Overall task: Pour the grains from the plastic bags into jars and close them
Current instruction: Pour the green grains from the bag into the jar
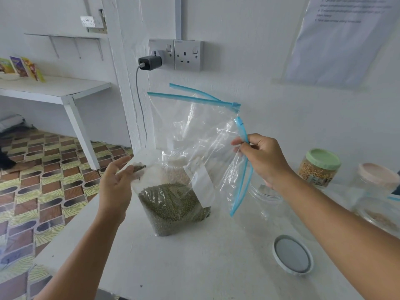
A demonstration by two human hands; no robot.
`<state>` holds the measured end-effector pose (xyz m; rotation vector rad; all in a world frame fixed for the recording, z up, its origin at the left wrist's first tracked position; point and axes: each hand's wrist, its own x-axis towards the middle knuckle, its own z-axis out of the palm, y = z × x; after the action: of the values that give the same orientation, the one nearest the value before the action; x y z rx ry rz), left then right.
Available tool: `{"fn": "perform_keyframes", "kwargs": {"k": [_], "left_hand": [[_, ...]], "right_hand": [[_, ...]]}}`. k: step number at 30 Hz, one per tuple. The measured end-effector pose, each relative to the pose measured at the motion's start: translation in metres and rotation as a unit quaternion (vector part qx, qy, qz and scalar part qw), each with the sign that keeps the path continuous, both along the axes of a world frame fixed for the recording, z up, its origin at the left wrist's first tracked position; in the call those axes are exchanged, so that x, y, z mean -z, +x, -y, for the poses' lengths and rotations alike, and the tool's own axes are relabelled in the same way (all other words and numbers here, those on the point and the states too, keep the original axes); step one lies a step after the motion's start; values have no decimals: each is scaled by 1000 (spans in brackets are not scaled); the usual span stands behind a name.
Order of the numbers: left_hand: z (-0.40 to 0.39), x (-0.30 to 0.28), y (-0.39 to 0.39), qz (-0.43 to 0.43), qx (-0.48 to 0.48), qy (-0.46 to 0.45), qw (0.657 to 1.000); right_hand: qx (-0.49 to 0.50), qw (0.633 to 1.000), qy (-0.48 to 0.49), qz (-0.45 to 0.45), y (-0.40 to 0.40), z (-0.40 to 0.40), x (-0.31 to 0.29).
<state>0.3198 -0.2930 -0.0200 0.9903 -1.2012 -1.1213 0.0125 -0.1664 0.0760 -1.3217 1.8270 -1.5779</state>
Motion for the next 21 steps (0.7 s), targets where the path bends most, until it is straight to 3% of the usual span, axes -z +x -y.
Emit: {"fn": "perform_keyframes", "kwargs": {"k": [6, 16, 21], "left_hand": [[-1, -4, 1, 70, -9, 8, 997], [-4, -4, -1, 31, -2, -23, 999], [1, -4, 4, -3, 16, 4, 1000]], "right_hand": [[5, 1000, 1, -4, 1, 0, 0], [26, 1000, -5, 16, -3, 3, 4], [30, 999, 1, 22, -9, 2, 8]]}}
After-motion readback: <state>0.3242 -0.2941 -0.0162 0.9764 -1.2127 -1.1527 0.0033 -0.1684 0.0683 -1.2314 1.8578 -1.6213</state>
